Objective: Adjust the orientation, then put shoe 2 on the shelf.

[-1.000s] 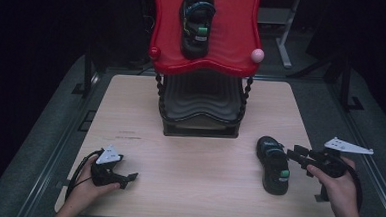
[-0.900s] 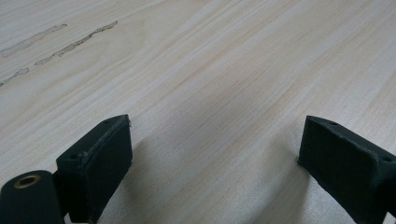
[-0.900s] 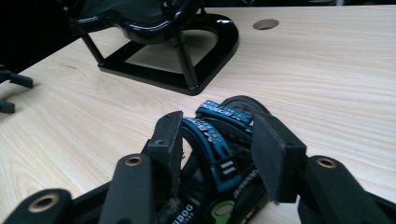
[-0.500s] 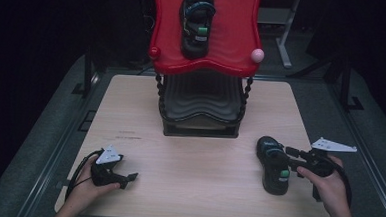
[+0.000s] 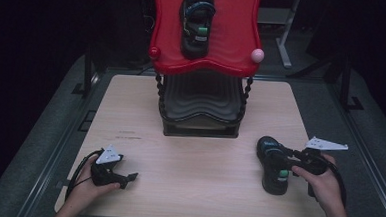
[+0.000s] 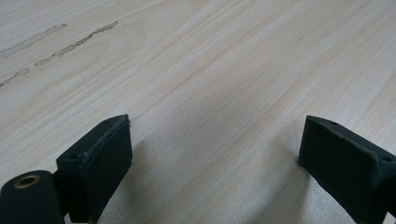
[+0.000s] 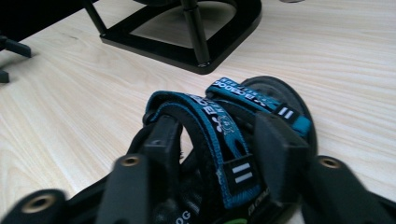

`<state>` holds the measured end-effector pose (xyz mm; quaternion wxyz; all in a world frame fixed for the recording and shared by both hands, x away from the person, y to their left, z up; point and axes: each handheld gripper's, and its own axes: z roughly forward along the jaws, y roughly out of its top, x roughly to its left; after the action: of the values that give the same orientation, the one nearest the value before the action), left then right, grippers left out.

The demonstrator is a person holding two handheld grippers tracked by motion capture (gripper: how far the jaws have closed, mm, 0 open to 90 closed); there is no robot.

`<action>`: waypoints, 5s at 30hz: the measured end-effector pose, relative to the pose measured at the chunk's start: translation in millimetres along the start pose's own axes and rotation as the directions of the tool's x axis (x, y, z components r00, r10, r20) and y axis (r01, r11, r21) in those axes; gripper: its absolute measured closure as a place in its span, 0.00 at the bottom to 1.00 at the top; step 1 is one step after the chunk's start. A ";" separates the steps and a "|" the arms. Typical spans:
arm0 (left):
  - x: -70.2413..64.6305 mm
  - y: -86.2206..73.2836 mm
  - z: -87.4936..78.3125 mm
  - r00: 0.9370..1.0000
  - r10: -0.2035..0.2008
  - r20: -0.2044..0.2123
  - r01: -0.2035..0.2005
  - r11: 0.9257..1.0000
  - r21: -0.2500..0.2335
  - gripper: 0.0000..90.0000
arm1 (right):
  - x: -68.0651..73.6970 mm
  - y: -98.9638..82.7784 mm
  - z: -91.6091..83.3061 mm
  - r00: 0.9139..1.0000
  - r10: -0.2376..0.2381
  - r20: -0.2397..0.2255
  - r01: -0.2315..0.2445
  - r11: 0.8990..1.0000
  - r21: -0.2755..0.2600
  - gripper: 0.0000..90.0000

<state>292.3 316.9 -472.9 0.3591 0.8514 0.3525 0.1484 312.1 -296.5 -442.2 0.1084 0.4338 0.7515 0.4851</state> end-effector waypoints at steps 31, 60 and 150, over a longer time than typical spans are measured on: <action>0.2 0.2 0.0 1.000 0.003 0.001 -0.003 1.000 0.002 0.10 | 7.6 36.5 -32.8 0.995 0.029 -0.095 -0.046 0.983 -0.179 0.75; 0.2 0.2 0.1 1.000 0.001 0.001 -0.001 1.000 0.001 0.10 | 41.0 171.5 -67.5 0.989 -0.092 -0.119 0.038 0.917 -0.398 0.76; 0.3 0.1 0.0 1.000 0.005 0.001 -0.005 1.000 0.003 0.10 | 83.1 311.5 -31.6 0.967 -0.252 -0.027 0.222 0.893 -0.391 0.42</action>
<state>292.6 317.1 -472.9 0.3577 0.8527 0.3506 0.1483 414.1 -206.0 -148.3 0.2207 0.2902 0.6924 0.6226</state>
